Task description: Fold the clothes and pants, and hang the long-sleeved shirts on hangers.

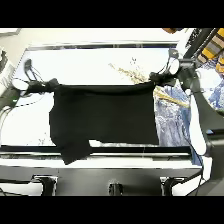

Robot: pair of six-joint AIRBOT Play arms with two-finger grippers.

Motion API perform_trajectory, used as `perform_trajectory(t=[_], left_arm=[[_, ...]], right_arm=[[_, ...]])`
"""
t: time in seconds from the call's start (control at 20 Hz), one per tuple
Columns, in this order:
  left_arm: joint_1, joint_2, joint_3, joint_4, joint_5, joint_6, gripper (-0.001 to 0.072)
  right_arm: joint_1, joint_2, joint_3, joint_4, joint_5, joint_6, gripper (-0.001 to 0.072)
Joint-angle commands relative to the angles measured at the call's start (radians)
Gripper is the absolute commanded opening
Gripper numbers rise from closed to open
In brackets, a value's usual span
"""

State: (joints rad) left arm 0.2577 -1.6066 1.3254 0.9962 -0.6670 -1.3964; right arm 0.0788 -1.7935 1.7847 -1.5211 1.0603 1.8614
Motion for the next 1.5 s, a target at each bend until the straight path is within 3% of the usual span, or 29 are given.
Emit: perform_trajectory(t=[0.0,0.1,0.15,0.25,0.35,0.5,0.6,0.7,1.05,1.4,1.45], left_arm=[[-0.035,-0.103,-0.003,-0.002,0.027,-0.003,0.0016],[-0.022,-0.095,0.0,-0.002,-0.037,-0.048,0.0063],[-0.003,-0.086,0.012,-0.002,-0.095,-0.072,0.0173],[0.048,-0.059,0.048,-0.002,-0.235,-0.074,0.0481],[0.119,0.003,0.071,-0.002,-0.369,-0.073,0.0485],[0.238,0.132,0.057,0.026,-0.505,-0.049,0.0485],[0.312,0.211,0.003,0.024,-0.602,-0.013,0.0485],[0.375,0.313,-0.13,-0.01,-0.585,-0.025,0.0484],[0.401,0.517,-0.511,-0.009,-0.473,-0.024,0.0472],[0.402,0.516,-0.558,-0.014,-0.47,-0.028,0.0473],[0.402,0.516,-0.558,-0.025,-0.469,-0.027,0.0473]], right_arm=[[0.001,-0.1,0.0,0.03,-0.053,0.021,0.0038],[0.0,-0.095,0.001,0.054,-0.029,0.018,0.0081],[0.0,-0.085,0.001,0.074,-0.013,-0.006,0.0136],[-0.021,-0.04,0.003,0.14,0.042,-0.079,0.0201],[-0.08,0.033,0.005,0.227,0.134,-0.186,0.0332],[-0.211,0.149,-0.003,0.238,0.288,-0.35,0.0356],[-0.335,0.239,-0.088,0.38,0.327,-0.446,0.0372],[-0.448,0.349,-0.272,0.49,0.33,-0.496,0.0414],[-0.536,0.657,-0.945,0.481,0.221,-0.621,0.0423],[-0.536,0.66,-1.204,0.509,0.135,-0.639,0.0431],[-0.536,0.653,-1.218,0.519,0.13,-0.655,0.0476]])
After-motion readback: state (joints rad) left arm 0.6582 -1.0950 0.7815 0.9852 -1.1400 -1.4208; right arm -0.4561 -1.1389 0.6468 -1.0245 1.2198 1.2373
